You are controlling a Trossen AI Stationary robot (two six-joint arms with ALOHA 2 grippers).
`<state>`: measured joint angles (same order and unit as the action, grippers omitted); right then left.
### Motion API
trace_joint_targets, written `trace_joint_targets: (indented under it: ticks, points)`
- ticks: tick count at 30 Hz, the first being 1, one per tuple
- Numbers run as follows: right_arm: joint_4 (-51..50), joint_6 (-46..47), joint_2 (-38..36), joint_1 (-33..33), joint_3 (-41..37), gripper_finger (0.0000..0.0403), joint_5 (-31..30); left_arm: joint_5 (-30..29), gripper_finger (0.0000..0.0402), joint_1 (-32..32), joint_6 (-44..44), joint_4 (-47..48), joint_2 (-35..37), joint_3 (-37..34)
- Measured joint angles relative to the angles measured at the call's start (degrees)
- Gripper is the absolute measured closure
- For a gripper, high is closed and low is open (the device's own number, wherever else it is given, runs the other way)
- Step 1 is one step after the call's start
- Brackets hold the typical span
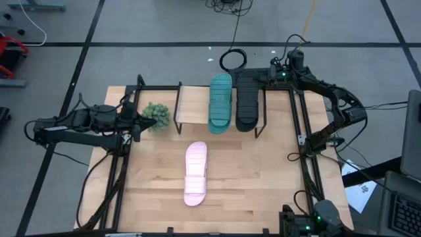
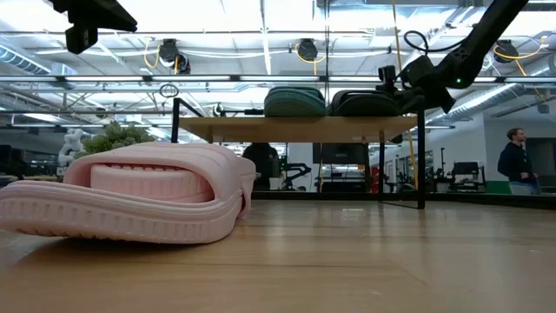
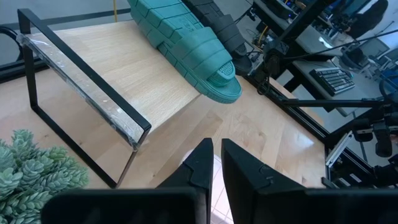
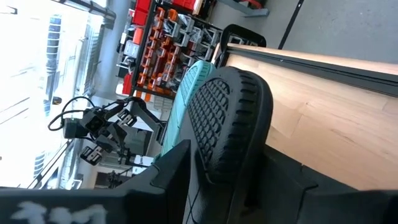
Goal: Pick and place slides into the shelf
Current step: Put the pair of black slides on the shelf
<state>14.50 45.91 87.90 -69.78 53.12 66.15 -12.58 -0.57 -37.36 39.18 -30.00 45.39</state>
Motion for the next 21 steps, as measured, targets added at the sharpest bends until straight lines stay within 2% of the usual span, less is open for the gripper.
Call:
trace_joint_targets:
  ticks: [21]
  points:
    - [-1.1,-0.1,0.0,0.0,0.0,0.0250,0.0,0.0,0.0369,0.0,0.1,0.0,0.0,0.0]
